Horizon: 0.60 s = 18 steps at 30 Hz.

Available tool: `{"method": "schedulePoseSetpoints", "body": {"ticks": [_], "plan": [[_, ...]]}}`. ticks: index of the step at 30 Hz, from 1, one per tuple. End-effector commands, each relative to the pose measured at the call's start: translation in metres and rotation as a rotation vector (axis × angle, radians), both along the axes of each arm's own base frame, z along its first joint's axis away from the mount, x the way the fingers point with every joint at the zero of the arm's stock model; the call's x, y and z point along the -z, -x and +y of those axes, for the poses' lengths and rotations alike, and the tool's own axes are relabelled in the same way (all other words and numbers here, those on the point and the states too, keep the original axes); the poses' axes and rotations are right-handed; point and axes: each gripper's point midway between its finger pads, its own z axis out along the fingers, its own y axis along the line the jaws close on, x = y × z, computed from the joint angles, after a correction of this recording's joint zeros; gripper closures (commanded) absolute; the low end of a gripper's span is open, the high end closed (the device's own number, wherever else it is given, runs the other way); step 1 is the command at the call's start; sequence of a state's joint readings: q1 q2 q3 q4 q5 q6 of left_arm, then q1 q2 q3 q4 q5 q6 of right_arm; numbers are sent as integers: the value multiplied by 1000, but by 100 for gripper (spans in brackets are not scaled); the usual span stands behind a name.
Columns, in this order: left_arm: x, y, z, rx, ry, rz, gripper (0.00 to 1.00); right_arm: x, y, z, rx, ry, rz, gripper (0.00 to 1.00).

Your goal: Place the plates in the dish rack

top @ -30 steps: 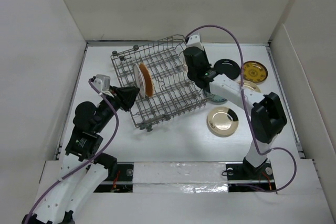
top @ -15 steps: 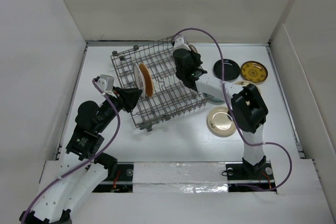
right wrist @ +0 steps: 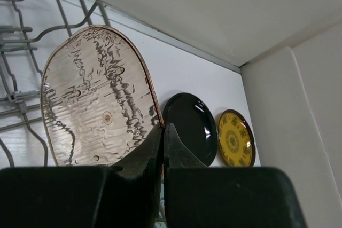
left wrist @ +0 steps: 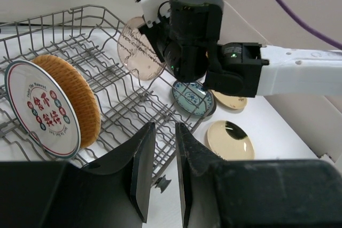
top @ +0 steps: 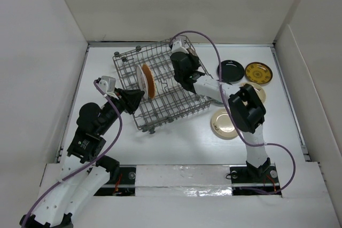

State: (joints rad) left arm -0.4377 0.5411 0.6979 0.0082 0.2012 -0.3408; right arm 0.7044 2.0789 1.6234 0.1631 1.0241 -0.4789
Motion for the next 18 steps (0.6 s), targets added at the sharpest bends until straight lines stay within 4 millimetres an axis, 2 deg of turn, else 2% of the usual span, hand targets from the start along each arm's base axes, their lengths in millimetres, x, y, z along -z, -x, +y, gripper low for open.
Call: {"method": "schedulePoseSetpoints", "body": {"ticks": [1, 7, 12, 14, 15, 17, 18], "plan": [[-19, 2, 2, -6, 13, -58, 81, -2, -1, 15, 3, -38, -36, 100], [-19, 2, 2, -6, 15, -60, 80, 13, 0, 23, 7, -43, -24, 100], [-17, 1, 1, -5, 13, -55, 80, 18, 3, 30, 21, -47, -38, 99], [-19, 2, 2, -8, 15, -62, 80, 19, 6, 27, 39, -56, -43, 91], [-19, 1, 3, -12, 14, -61, 80, 15, 7, 26, 40, -70, -54, 77], [-16, -1, 1, -11, 9, -50, 80, 11, 7, 26, 42, -97, -67, 68], [-15, 0, 0, -5, 10, -49, 80, 5, 8, 26, 40, -105, -68, 57]]}}
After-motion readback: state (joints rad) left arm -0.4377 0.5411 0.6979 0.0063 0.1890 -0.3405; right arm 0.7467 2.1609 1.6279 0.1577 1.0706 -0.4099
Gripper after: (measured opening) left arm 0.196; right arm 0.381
